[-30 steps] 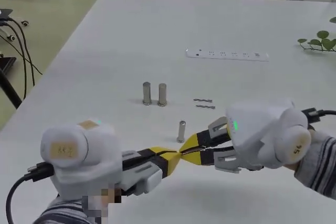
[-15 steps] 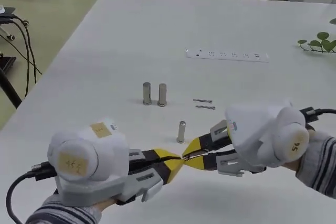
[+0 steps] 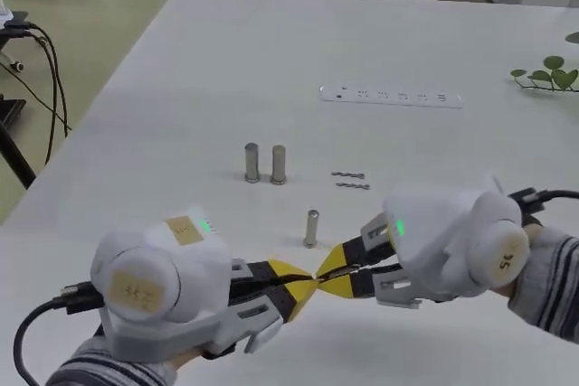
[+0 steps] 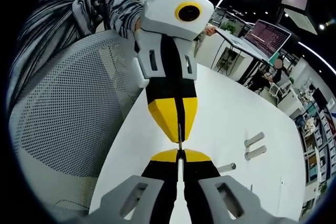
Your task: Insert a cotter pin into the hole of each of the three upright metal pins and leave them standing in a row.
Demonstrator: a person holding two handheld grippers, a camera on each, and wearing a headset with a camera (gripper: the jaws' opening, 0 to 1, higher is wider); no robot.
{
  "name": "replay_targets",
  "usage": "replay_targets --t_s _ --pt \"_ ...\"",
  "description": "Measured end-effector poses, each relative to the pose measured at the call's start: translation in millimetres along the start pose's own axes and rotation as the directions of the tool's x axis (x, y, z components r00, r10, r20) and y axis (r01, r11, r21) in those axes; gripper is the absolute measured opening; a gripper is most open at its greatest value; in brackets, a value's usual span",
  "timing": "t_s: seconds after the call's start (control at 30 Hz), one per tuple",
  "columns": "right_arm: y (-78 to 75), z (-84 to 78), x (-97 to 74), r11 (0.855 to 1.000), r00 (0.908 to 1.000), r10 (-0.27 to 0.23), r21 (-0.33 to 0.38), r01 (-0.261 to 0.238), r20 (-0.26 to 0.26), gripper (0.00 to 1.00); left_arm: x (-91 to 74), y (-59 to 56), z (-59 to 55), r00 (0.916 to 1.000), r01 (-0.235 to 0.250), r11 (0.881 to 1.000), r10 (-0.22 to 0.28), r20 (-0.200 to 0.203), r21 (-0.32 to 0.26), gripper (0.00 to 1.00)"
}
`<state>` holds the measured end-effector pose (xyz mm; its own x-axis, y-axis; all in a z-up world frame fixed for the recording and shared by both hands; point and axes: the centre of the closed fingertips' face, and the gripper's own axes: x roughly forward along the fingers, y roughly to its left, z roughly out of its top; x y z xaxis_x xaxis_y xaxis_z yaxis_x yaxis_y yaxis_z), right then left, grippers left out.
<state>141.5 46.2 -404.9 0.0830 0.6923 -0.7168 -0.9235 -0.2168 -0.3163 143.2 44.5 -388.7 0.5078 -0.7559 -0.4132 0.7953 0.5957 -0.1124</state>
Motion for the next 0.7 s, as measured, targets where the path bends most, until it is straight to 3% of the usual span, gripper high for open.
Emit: replay_targets --t_s 0.13,0.3,0.43,0.7 --pt "-2.1 -2.4 -0.7 1.000 0.9998 -0.011 -0.009 0.011 -0.016 0.00 2.1 2.3 -1.1 0.9997 -0.020 1.000 0.020 -0.013 0.004 0.01" --pt "-10.8 -10.9 -2.9 0.999 0.9969 -0.054 0.001 0.054 -0.057 0.00 3.4 7.3 -0.2 0.9986 -0.052 0.998 0.052 -0.011 0.019 0.10" --pt "-22.3 -20.6 -5.6 0.993 0.9898 -0.103 0.040 0.108 -0.098 0.00 3.7 12.5 3.5 0.9966 -0.082 0.996 0.081 0.011 0.026 0.11" --pt "-38.1 -33.3 -8.9 0.982 0.9775 -0.159 0.081 0.171 -0.139 0.00 4.8 28.6 2.9 0.9872 -0.159 0.987 0.159 0.017 0.015 0.15"
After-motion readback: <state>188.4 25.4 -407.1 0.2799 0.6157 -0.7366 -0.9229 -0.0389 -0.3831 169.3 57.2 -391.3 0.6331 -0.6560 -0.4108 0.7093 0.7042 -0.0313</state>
